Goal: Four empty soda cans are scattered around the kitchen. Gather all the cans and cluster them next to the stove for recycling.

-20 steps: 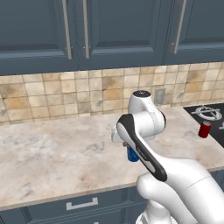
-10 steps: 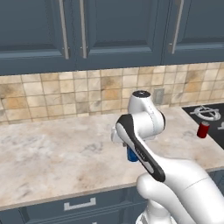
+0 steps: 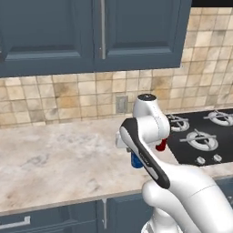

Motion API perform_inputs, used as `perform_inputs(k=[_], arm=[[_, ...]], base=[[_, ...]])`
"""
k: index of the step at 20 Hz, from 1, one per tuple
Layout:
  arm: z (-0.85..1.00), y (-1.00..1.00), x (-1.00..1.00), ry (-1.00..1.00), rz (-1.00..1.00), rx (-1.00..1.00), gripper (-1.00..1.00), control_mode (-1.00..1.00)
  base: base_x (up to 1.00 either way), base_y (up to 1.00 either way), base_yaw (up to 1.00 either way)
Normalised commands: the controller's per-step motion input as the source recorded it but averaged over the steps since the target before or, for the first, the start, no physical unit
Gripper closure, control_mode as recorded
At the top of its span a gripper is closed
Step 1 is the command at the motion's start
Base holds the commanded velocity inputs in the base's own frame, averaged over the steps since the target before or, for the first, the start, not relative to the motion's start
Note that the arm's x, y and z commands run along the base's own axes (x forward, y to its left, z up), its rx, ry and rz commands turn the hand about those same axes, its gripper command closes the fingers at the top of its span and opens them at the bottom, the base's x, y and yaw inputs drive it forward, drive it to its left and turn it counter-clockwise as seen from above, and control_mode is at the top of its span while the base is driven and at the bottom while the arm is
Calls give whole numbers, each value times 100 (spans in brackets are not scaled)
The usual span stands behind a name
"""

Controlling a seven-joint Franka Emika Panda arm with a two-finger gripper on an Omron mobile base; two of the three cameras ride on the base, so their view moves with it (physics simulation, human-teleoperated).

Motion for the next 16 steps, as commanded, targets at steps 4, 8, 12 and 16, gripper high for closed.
perform_inputs(k=[4, 8, 12, 16], arm=[[0, 0, 0, 0, 0, 0, 100, 100], [0, 0, 0, 0, 0, 0, 100, 100], [0, 0, 0, 0, 0, 0, 100, -100], [-9, 0, 86, 2, 0, 0, 100, -100]], base=[[0, -100, 4], [-4, -15, 0], [0, 0, 0], [0, 0, 0]])
